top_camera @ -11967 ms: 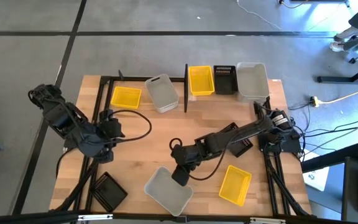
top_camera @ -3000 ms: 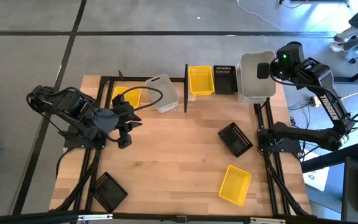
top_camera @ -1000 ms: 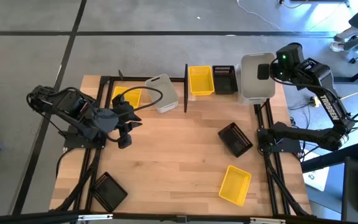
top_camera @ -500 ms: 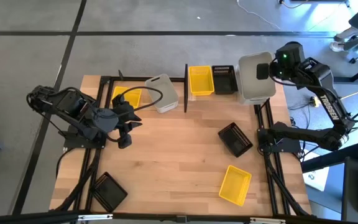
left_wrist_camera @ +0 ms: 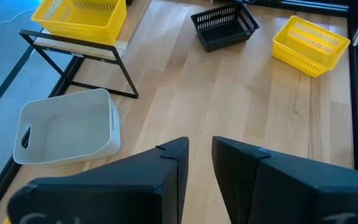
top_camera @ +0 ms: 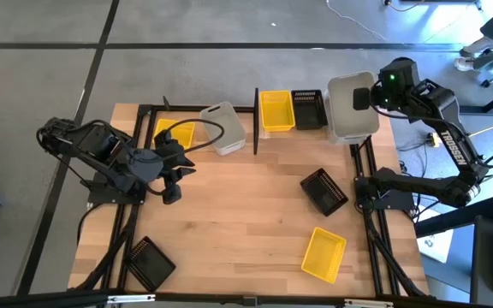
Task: Stack baskets on shelf by color
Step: Stack the bottom white bin on top of the white bin on the shelf
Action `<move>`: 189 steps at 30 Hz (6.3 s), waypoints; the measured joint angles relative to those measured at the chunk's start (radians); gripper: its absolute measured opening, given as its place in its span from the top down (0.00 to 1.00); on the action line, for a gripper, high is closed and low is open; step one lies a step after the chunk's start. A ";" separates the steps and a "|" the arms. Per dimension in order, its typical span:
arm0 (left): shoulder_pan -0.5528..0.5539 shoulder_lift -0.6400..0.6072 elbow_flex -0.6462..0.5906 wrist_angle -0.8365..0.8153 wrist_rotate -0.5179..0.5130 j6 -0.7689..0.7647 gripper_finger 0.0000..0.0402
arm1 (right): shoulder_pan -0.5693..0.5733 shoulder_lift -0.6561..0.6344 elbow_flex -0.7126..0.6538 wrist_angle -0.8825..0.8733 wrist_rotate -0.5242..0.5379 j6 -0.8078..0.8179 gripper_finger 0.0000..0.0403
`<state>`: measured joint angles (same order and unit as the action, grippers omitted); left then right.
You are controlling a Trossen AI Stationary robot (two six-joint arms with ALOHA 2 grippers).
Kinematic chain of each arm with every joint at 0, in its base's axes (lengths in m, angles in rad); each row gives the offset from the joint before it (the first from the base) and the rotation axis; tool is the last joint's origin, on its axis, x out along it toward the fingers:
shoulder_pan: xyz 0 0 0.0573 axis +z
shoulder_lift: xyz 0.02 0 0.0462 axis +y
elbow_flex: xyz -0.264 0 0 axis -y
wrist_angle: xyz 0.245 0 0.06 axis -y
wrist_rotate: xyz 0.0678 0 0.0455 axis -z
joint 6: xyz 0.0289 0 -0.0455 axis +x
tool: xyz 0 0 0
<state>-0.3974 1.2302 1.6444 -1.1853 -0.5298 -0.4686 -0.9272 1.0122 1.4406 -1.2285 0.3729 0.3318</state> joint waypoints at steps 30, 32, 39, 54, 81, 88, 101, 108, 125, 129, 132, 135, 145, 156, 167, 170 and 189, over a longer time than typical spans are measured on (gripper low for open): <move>0.000 0.000 0.000 0.000 0.000 0.000 0.84 | 0.000 0.000 0.000 0.028 -0.038 -0.057 0.84; 0.000 0.000 0.000 0.000 0.000 0.000 0.84 | 0.000 0.000 0.000 0.035 -0.053 -0.072 0.83; 0.000 0.000 0.000 0.000 0.000 0.000 0.84 | 0.000 0.000 0.000 0.038 -0.053 -0.081 0.83; 0.102 0.000 0.000 0.064 -0.011 0.006 0.84 | 0.000 -0.097 0.037 0.077 -0.339 -0.224 0.83; 0.716 0.176 0.000 0.583 0.431 0.600 0.84 | 0.000 -0.143 0.037 -0.064 -0.287 -0.104 0.83; 0.867 0.190 0.000 0.601 0.622 0.638 0.84 | 0.001 -0.047 0.036 -0.051 -0.280 0.034 0.83; 0.977 0.196 0.000 0.605 0.738 0.629 0.84 | 0.001 0.027 0.042 -0.021 -0.163 0.009 0.83; 0.978 0.196 0.000 0.606 0.735 0.603 0.84 | 0.001 0.035 0.166 -0.029 -0.157 0.030 0.83; 0.978 0.251 0.000 0.614 0.734 0.575 0.84 | 0.001 0.228 0.303 -0.279 -0.102 0.087 0.83; 0.977 0.252 0.000 0.617 0.734 0.575 0.84 | 0.001 0.265 0.304 -0.301 -0.102 0.087 0.83; 0.977 0.252 0.000 0.619 0.734 0.575 0.84 | 0.001 0.285 0.304 -0.326 -0.073 0.090 0.83; 0.977 0.252 0.000 0.619 0.734 0.575 0.84 | 0.001 0.297 0.304 -0.340 -0.044 0.105 0.83; 0.977 0.252 0.000 0.619 0.734 0.575 0.84 | 0.001 0.298 0.304 -0.344 -0.050 0.109 0.83; 0.977 0.252 0.000 0.619 0.734 0.576 0.84 | 0.001 0.319 0.303 -0.342 -0.033 0.161 0.83; 0.977 0.252 0.000 0.619 0.734 0.577 0.84 | 0.001 0.321 0.303 -0.342 -0.026 0.161 0.83; 0.977 0.252 0.000 0.619 0.734 0.577 0.84 | 0.001 0.321 0.303 -0.342 -0.026 0.160 0.83; 0.977 0.252 0.000 0.619 0.734 0.578 0.84 | 0.001 0.320 0.303 -0.342 -0.029 0.157 0.83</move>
<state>0.5793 1.4818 1.6447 -0.5663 0.2039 0.1089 -0.9264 1.3327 1.7432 -1.5707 0.3440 0.4889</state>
